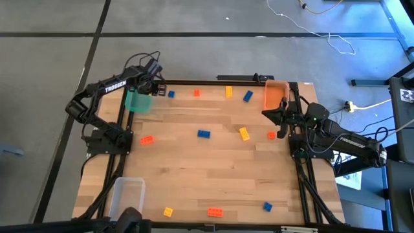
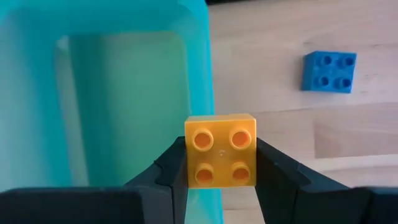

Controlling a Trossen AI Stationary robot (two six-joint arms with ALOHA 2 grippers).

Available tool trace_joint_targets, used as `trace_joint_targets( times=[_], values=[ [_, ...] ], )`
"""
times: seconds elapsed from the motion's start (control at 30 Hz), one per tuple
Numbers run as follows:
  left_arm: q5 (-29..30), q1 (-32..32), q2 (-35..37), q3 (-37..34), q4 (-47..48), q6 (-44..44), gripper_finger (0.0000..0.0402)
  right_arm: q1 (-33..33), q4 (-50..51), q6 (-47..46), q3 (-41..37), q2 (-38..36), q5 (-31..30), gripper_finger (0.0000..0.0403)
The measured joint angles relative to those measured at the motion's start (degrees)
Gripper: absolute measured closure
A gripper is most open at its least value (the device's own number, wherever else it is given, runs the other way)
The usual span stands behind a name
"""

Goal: Sort & place blocks by color
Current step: Put the yellow game piece into the green bin

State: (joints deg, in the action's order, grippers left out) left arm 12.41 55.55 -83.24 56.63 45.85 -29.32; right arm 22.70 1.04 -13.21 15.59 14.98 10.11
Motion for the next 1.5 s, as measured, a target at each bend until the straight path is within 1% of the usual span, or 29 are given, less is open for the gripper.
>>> trace_joint_targets(
  times=[0.1, 0.2, 0.37, 0.5, 0.53, 0.67, 0.77, 1.1, 1.3, 1.5],
  values=[
    [3.2, 0.3, 0.0, 1.0, 2.4, 0.6, 0.0273, 0.0, 0.0, 0.0, 0.0, 0.0, 0.0, 0.0391],
    [4.9, 1.5, 0.0, 1.0, 5.3, 1.4, 0.0273, 0.0, 0.0, 0.0, 0.0, 0.0, 0.0, 0.0391],
    [1.7, 3.1, 0.0, -0.3, 4.6, 1.5, 0.0273, 0.0, -0.4, 0.0, 0.0, 0.0, 0.0, 0.0391],
    [1.6, 3.1, 0.0, -0.4, 4.5, 1.5, 0.0273, 0.0, -1.7, 0.0, 0.0, 0.0, 0.0, 0.0391],
    [1.6, 3.1, 0.0, -0.4, 4.5, 1.5, 0.0265, 0.0, -1.9, 0.0, 0.0, 0.0, 0.0, 0.0391],
    [1.7, 3.1, 0.0, -0.4, 4.5, 1.5, 0.0214, 0.0, -3.0, 0.0, 0.0, 0.0, 0.0, 0.0391],
    [2.2, 3.1, 0.0, -0.4, 4.5, 1.4, 0.0197, 0.0, -3.5, 0.0, 0.0, 0.0, 0.0, 0.0391],
    [3.2, 3.0, -0.3, -0.6, 4.7, -0.1, 0.0197, 0.0, -3.5, 0.0, 0.0, 0.0, 0.0, 0.0391],
    [2.5, 1.5, -2.7, -3.7, 4.4, -1.7, 0.0196, 0.0, -3.5, 0.0, 0.0, 0.0, 0.0, 0.0391],
    [1.4, -1.1, -3.0, -5.6, 2.4, -2.1, 0.0196, 0.0, -3.5, 0.0, 0.0, 0.0, 0.0, 0.0391]
  ],
)
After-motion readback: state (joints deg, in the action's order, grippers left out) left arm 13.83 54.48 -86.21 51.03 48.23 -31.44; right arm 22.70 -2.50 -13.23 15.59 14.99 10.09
